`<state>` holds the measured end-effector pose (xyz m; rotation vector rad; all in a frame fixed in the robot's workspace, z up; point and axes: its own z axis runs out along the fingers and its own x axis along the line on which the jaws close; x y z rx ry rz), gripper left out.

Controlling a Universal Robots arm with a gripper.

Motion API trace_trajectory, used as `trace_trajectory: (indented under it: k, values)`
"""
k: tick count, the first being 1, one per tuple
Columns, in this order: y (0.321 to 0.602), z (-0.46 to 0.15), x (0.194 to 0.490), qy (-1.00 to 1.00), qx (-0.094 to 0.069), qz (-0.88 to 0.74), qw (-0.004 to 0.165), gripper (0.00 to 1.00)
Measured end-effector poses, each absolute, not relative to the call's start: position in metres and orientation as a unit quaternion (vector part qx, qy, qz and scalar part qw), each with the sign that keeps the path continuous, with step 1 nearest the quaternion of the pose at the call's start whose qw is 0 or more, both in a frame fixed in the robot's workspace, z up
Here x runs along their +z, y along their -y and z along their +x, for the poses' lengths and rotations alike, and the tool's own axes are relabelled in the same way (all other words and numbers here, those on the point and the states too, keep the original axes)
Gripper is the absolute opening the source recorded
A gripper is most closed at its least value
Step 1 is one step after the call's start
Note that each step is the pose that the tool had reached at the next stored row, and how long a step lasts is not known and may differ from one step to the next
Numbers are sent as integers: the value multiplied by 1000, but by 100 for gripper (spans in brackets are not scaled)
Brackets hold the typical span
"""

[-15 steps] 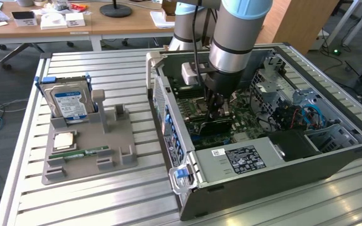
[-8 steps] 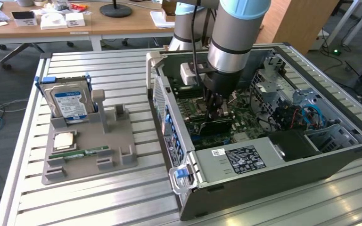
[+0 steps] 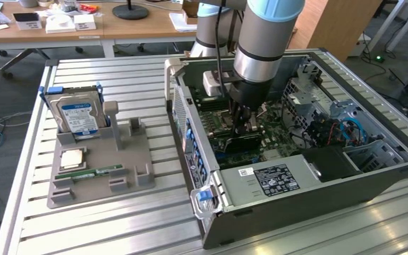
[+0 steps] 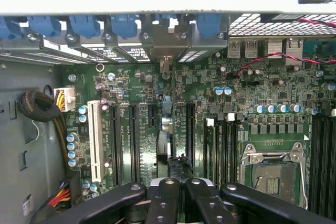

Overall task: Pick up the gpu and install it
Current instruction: 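Press down on the gpu until it lock into place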

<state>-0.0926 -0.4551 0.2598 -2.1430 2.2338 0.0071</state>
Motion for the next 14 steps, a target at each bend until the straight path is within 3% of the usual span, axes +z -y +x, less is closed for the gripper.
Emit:
trace_trajectory:
  k: [14]
  values:
    - [455, -93, 260, -721, 2, -692, 23, 11]
